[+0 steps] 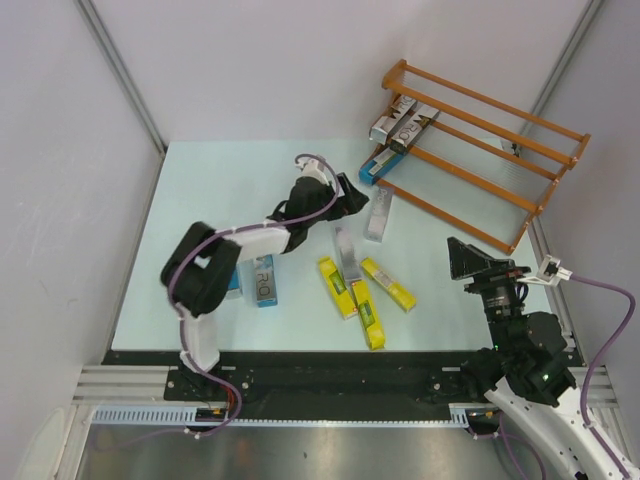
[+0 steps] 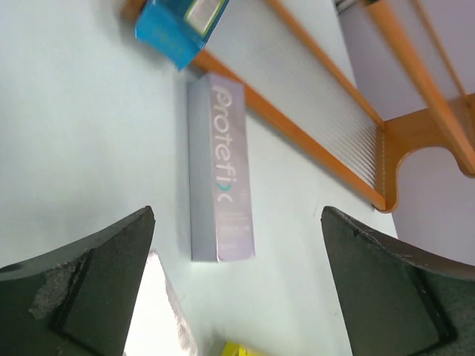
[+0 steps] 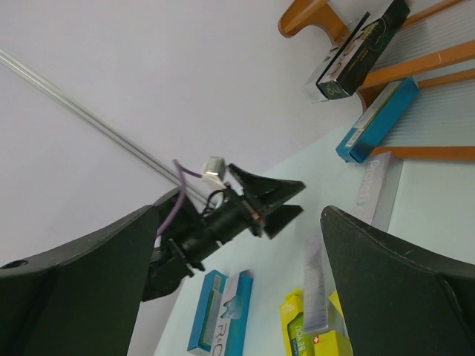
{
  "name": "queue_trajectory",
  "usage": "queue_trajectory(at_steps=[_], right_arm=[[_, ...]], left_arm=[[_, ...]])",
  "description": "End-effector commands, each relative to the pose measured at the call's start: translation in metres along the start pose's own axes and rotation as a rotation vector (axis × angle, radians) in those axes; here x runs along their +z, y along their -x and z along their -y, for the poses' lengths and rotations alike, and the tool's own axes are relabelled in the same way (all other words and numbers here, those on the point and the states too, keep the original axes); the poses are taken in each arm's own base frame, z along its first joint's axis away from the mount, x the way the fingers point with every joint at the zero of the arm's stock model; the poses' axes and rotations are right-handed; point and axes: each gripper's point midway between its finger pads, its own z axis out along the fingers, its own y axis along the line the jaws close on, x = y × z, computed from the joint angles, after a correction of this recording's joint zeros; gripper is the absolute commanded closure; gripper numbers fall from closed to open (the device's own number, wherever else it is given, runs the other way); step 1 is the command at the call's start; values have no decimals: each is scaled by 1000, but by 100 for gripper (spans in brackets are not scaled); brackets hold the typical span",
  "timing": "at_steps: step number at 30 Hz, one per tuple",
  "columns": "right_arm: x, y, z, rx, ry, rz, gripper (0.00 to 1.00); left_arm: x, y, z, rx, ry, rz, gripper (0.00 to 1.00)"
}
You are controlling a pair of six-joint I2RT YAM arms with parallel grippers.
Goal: Place and organize the toothpastes onto the shelf
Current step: Place the toothpaste on the shelf, then pick up the toothpaste from the center of the board.
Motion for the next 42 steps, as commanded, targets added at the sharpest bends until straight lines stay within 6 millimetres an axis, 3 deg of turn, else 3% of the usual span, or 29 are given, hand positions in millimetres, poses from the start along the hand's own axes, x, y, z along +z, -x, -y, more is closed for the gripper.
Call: queue_trajectory(at_steps=[1,6,7,9,10,14,19,25,36,39,42], right_arm=[[-1,25,-20,17,43,57,2],[3,20,-22,27,47,40,0],[4,19,-23,29,49,37,0],[7,14,-23,31,44,22,1],[8,12,-22,34,37,15,1],[13,7,-26,52,47,3,1],[16,1,-26,71,41,-18,2],[19,-5,-27,83,44,-43,2],[21,-14,-26,89,35,-75,2],[25,-21,-28,87,40,-98,2],[27,-25,-30,92,48,-109,3]], left_arm=[[-76,69,43,266,-20,215,0],[-145,73,-15,369,296,216,0],[-168,73,-22,368,349,206,0],[-193,65,-45,372,434,205,0],[-214,58,-55,364,460,200,0],[-251,41,-84,312,512,169,0],[-264,11,-118,270,593,73,1],[-265,-20,-154,223,664,21,0],[-245,-55,-173,233,658,-124,4],[-241,-62,-178,241,677,-168,8],[-238,-64,-179,250,682,-184,23]])
